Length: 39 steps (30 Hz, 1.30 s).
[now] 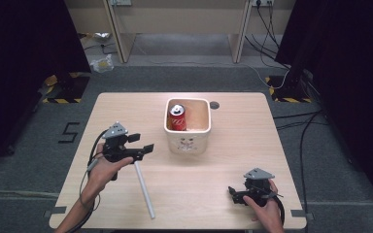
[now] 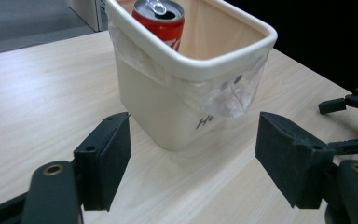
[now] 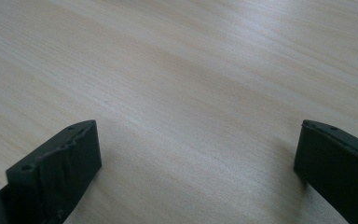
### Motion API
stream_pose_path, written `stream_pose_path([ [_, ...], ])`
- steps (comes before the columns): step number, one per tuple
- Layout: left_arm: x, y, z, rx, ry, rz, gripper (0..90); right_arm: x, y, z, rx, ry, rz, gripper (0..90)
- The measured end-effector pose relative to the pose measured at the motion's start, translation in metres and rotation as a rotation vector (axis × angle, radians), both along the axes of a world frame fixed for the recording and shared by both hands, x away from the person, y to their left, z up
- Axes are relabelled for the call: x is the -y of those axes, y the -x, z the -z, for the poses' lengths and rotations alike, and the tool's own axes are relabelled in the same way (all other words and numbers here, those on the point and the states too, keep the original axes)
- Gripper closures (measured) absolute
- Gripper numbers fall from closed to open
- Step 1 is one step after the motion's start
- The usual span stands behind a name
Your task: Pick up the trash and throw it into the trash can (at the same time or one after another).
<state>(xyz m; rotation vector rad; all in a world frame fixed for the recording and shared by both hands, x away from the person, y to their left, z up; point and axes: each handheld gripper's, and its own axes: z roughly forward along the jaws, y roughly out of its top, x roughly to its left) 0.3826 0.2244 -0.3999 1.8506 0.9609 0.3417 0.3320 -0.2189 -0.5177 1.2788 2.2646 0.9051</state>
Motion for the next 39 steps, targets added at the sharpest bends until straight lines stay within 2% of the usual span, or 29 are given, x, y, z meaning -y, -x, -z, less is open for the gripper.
stream_pose_path([
  [15, 0.006, 0.035, 0.054, -0.046, -0.093, -0.026, 26.4, 0.0, 0.0, 0.0, 0.0, 0.0, 0.001, 0.8],
  [20, 0.006, 0.041, 0.071, -0.087, -0.085, -0.026, 26.4, 0.0, 0.0, 0.0, 0.0, 0.0, 0.001, 0.8],
  [23, 0.005, 0.045, 0.077, -0.095, -0.085, -0.039, 26.4, 0.0, 0.0, 0.0, 0.0, 0.0, 0.002, 0.8],
  [27, 0.007, 0.052, 0.085, -0.09, -0.12, -0.058, 26.4, 0.0, 0.0, 0.0, 0.0, 0.0, 0.001, 0.7],
  [30, 0.006, 0.056, 0.089, -0.086, -0.126, -0.077, 26.4, 0.0, 0.0, 0.0, 0.001, 0.0, 0.002, 0.8],
  [34, 0.008, 0.06, 0.092, -0.075, -0.181, -0.09, 26.6, 0.0, 0.0, 0.0, 0.0, -0.001, 0.004, 0.8],
  [39, 0.007, 0.061, 0.099, -0.1, -0.194, -0.098, 27.0, -0.001, 0.001, 0.0, -0.002, -0.003, 0.007, 0.8],
])
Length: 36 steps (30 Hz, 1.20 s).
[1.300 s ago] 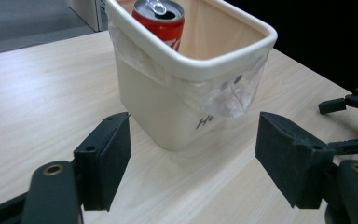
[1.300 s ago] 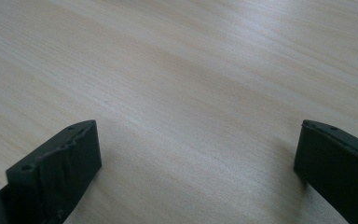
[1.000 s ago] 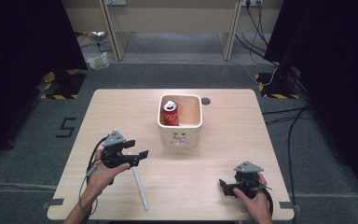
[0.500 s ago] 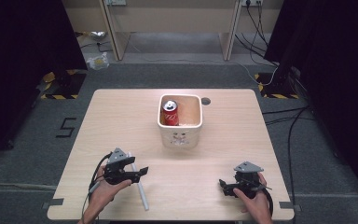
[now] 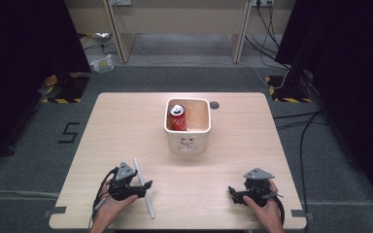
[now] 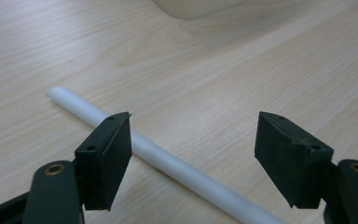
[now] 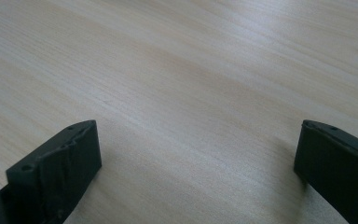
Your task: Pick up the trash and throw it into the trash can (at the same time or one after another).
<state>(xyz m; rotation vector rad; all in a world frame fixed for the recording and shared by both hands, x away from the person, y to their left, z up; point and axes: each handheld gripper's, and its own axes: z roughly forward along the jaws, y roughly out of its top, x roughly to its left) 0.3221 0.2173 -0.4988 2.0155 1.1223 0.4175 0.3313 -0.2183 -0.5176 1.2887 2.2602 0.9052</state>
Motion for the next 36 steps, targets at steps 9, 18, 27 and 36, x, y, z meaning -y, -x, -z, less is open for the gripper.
stream_pose_path([
  [9, 0.002, 0.002, 0.009, -0.023, -0.042, 0.013, 35.6, 0.0, 0.0, 0.0, 0.0, 0.0, 0.0, 0.8],
  [18, 0.001, 0.0, 0.013, -0.019, -0.109, 0.041, 50.1, 0.0, 0.0, 0.0, 0.002, 0.002, -0.002, 0.8],
  [27, -0.01, -0.01, 0.012, -0.001, -0.14, 0.051, 70.8, 0.0, 0.0, 0.0, 0.002, 0.0, -0.003, 0.8],
  [36, -0.02, -0.024, 0.01, -0.004, -0.176, 0.034, 78.0, -0.001, 0.0, 0.0, 0.0, -0.001, -0.005, 0.8],
])
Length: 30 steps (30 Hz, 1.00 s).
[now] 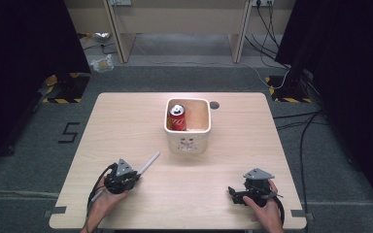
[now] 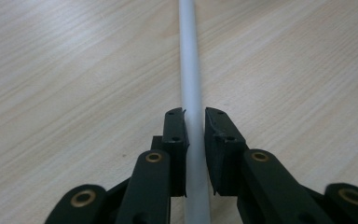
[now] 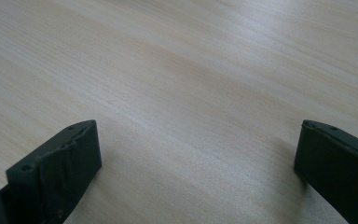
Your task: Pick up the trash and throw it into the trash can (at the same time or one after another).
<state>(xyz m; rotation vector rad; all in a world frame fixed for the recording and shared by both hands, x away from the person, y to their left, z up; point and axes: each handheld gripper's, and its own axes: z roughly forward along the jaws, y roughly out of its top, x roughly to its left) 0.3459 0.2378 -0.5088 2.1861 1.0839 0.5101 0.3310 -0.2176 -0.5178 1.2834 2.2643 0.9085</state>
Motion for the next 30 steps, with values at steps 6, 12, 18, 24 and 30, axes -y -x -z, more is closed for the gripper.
stream_pose_path([
  [6, 0.0, -0.004, -0.001, 0.003, -0.015, -0.003, 77.4, 0.0, 0.0, 0.0, 0.001, 0.0, 0.001, 0.8],
  [12, -0.001, -0.007, -0.001, 0.0, -0.009, -0.007, 78.7, 0.0, 0.0, 0.0, 0.002, 0.0, 0.001, 0.8],
  [18, -0.003, -0.01, -0.001, 0.008, 0.002, -0.009, 79.1, 0.0, 0.0, 0.0, -0.001, 0.0, -0.002, 0.7],
  [24, -0.009, -0.013, -0.014, 0.032, 0.038, -0.012, 79.1, 0.0, 0.0, 0.0, -0.001, 0.0, -0.002, 0.7],
  [30, -0.018, -0.017, -0.032, 0.059, 0.097, -0.017, 79.1, 0.0, 0.0, 0.0, -0.002, -0.001, -0.001, 0.7],
])
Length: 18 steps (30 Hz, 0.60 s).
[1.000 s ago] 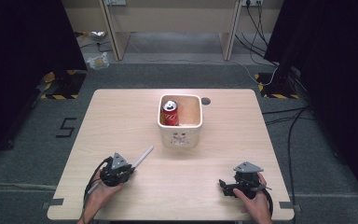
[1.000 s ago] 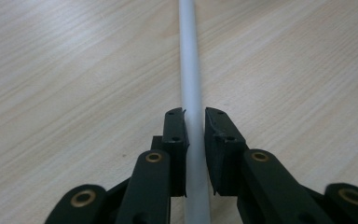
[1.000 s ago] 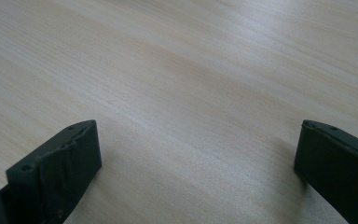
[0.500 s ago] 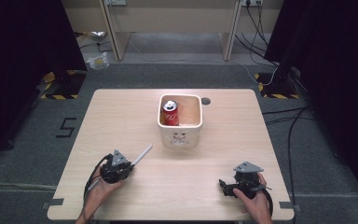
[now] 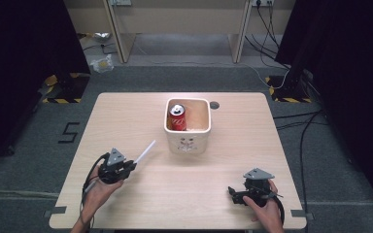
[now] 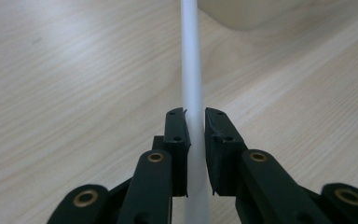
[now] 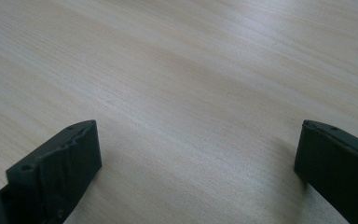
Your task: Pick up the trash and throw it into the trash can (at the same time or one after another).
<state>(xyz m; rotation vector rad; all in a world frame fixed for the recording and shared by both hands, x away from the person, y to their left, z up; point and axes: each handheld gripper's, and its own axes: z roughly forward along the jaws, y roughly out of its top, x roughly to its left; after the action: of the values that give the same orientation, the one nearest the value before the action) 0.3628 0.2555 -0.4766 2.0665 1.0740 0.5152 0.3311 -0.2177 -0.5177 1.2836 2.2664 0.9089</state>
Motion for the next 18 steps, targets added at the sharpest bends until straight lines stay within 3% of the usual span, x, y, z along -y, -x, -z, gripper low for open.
stream_pose_path([
  [7, -0.006, -0.004, -0.026, 0.036, 0.058, 0.011, 79.0, 0.0, 0.0, 0.0, 0.001, 0.001, -0.001, 0.7],
  [18, -0.009, -0.011, -0.059, 0.087, 0.071, 0.027, 79.0, 0.0, 0.0, 0.0, 0.001, 0.0, -0.001, 0.7],
])
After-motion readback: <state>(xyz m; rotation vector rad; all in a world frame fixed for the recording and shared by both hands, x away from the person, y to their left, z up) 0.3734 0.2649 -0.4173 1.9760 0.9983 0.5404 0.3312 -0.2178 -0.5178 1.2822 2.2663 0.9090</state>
